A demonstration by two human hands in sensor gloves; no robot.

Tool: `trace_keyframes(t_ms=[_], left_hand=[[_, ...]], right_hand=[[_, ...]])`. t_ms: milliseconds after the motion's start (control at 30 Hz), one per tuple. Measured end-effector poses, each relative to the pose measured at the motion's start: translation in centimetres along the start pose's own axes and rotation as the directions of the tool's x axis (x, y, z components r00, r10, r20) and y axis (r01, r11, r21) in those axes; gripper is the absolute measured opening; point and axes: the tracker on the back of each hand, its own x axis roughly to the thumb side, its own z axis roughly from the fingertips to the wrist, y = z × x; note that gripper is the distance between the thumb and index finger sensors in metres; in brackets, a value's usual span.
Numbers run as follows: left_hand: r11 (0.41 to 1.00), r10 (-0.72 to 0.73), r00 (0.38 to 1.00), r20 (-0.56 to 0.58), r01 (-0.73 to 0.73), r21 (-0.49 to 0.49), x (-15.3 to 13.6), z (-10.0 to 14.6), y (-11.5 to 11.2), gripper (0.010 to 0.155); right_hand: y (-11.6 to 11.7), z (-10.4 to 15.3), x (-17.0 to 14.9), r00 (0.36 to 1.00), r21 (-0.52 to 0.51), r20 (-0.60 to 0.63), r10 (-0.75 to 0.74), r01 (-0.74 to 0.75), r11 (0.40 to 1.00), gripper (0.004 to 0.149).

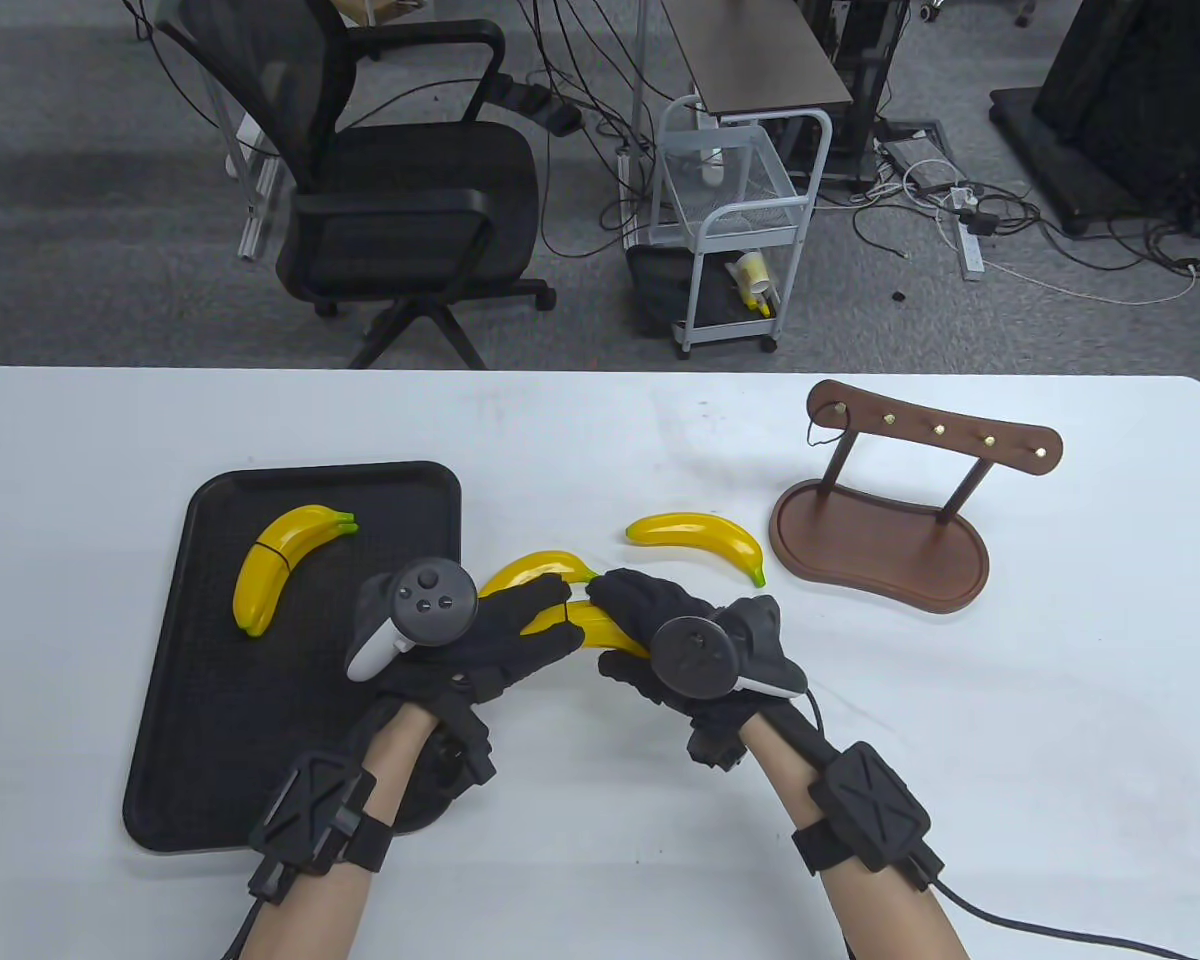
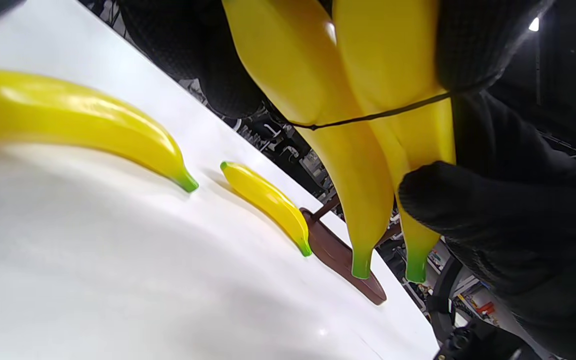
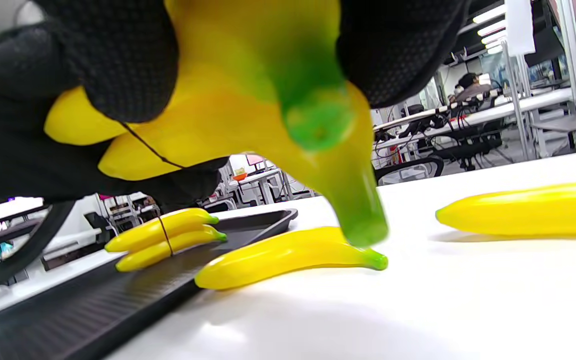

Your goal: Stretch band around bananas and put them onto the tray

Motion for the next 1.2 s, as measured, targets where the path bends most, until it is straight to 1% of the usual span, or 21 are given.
trace_keyframes(t_ms=[100, 233, 300, 367, 400, 433, 500, 700, 967, 1200], left_hand=[[0.999, -0.036, 0.999, 0.009, 0.036, 0.024, 0.4, 0.2, 0.4, 0.076], [0.997, -0.070, 0.997, 0.019, 0.069, 0.046, 0.8, 0.4, 0.6, 0.076], [0.996, -0.079, 0.996, 0.030, 0.077, 0.055, 1.0, 0.4, 0.7, 0.075], [0.993, -0.103, 0.994, 0.041, 0.100, 0.066, 1.3, 0.5, 0.8, 0.075], [0.992, -0.108, 0.993, 0.046, 0.105, 0.064, 1.4, 0.5, 0.8, 0.076], [0.992, -0.115, 0.992, 0.055, 0.112, 0.065, 1.5, 0.6, 0.8, 0.075], [0.992, -0.111, 0.991, 0.070, 0.106, 0.063, 1.8, 0.6, 0.8, 0.076], [0.992, -0.112, 0.989, 0.098, 0.106, 0.064, 2.3, 0.7, 0.7, 0.075], [0.993, -0.112, 0.989, 0.097, 0.109, 0.037, 2.1, 0.4, 0.3, 0.075], [0.990, -0.139, 0.986, 0.096, 0.137, 0.028, 2.2, 0.3, 0.0, 0.075]], right_hand=[[-0.3, 0.0, -0.9, 0.992, -0.005, -0.025, -0.121, 0.121, 0.993, 0.074], [-0.4, 0.1, -2.1, 0.977, 0.000, -0.060, -0.206, 0.207, 0.978, 0.077], [-0.3, 0.2, -2.8, 0.960, 0.021, -0.085, -0.268, 0.271, 0.962, 0.081], [-0.1, 0.2, -3.3, 0.929, 0.024, -0.100, -0.357, 0.361, 0.932, 0.083], [-0.1, 0.2, -3.4, 0.922, 0.023, -0.101, -0.374, 0.378, 0.926, 0.084], [0.0, 0.2, -3.6, 0.900, 0.025, -0.103, -0.423, 0.427, 0.904, 0.085], [0.1, 0.2, -3.7, 0.886, 0.029, -0.094, -0.454, 0.458, 0.888, 0.088], [0.0, 0.2, -3.4, 0.880, 0.002, -0.054, -0.471, 0.472, 0.882, 0.088], [-0.3, 0.3, -3.0, 0.917, -0.057, -0.031, -0.397, 0.395, 0.917, 0.084], [-0.4, 0.3, -2.7, 0.934, -0.064, -0.015, -0.357, 0.355, 0.933, 0.083]])
